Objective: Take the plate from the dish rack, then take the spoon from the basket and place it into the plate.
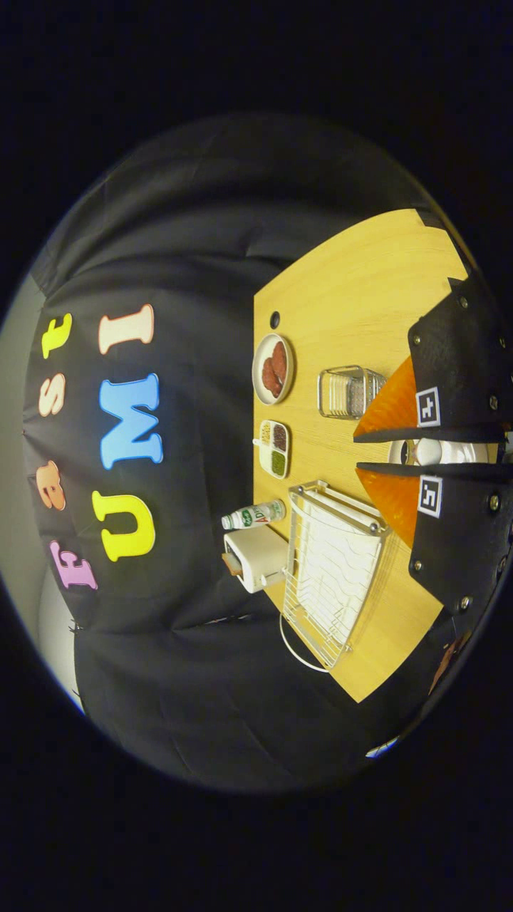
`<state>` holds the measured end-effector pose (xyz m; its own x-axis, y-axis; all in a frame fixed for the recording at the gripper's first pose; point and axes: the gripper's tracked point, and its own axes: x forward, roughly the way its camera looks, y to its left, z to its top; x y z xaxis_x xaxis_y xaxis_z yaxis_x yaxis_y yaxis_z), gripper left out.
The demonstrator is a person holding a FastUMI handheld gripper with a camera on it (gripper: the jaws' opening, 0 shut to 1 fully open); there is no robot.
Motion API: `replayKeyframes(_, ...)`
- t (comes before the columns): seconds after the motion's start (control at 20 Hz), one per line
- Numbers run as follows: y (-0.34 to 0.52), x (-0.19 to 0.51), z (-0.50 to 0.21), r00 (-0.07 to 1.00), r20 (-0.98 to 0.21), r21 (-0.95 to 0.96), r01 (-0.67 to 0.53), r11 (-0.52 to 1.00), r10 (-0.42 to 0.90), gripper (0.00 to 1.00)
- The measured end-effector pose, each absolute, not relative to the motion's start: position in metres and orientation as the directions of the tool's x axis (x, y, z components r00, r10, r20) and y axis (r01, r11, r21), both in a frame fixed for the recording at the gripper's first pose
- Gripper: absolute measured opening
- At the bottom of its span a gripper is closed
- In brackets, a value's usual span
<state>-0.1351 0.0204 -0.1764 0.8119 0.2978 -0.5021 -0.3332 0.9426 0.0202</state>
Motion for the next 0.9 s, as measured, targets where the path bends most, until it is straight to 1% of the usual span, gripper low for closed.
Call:
replayKeyframes(0.3, 0.051, -0.134, -0.217, 0.74, -0.582, -0.015, -0.423, 0.906, 0.336, 0.1)
replayKeyframes(0.65, 0.085, -0.124, -0.243, 0.687, -0.622, -0.049, -0.514, 0.856, 0.376, 0.11)
replayKeyframes(0.8, 0.09, -0.121, -0.242, 0.689, -0.614, -0.074, -0.536, 0.841, 0.385, 0.11)
replayKeyframes(0.85, 0.089, -0.12, -0.242, 0.691, -0.617, -0.084, -0.534, 0.841, 0.377, 0.13)
replayKeyframes(0.9, 0.087, -0.119, -0.243, 0.697, -0.619, -0.095, -0.524, 0.846, 0.362, 0.13)
